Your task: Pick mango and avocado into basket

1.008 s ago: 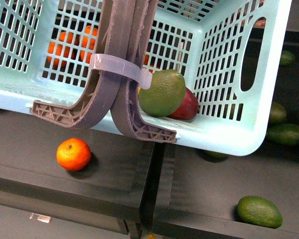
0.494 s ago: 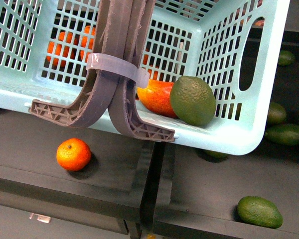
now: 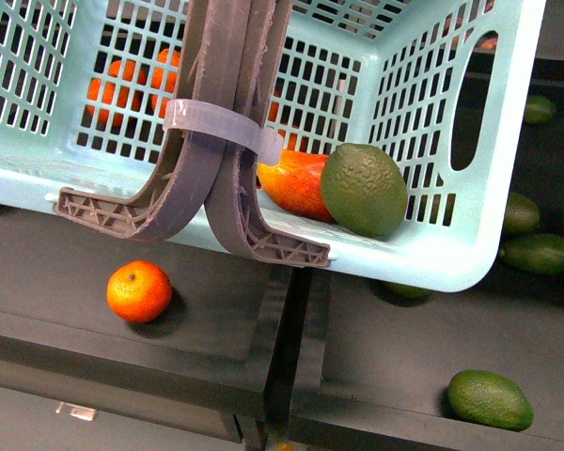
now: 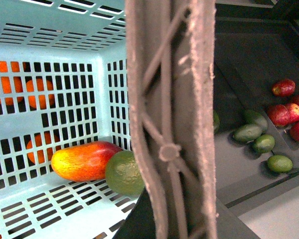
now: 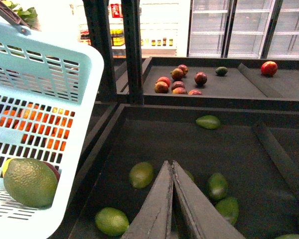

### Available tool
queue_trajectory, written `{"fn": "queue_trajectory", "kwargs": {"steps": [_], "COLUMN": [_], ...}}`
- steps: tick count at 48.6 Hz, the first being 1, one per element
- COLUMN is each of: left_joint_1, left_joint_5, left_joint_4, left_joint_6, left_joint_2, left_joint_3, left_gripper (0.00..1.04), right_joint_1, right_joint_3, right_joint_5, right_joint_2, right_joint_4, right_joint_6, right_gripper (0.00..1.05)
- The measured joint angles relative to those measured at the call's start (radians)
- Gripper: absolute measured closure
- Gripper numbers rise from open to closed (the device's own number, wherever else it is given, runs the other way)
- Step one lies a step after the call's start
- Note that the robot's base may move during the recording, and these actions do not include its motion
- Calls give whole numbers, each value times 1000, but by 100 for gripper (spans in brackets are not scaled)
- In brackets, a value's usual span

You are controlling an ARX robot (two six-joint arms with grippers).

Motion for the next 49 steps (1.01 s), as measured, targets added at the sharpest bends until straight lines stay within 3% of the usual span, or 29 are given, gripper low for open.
{"fn": "queue_trajectory", "kwargs": {"steps": [13, 29, 36, 49], "left_joint_1": [0, -3, -10, -8], "left_joint_5": [0, 0, 18, 11], "left_joint_4": [0, 0, 0, 0], "left_joint_6": [0, 1, 3, -1], "left_joint_2": [0, 0, 0, 0], "left_joint_3": [0, 0, 0, 0], "left_gripper": [99, 99, 99, 99], "right_joint_1": [0, 2, 2, 3], "right_joint_3": [0, 0, 0, 0], "right_joint_5": [0, 5, 7, 2], "right_joint_2": [0, 0, 0, 0], "right_joint_4": [0, 0, 0, 0], "right_joint_6": [-2, -1, 0, 0], "right_gripper": [101, 29, 6, 8]}}
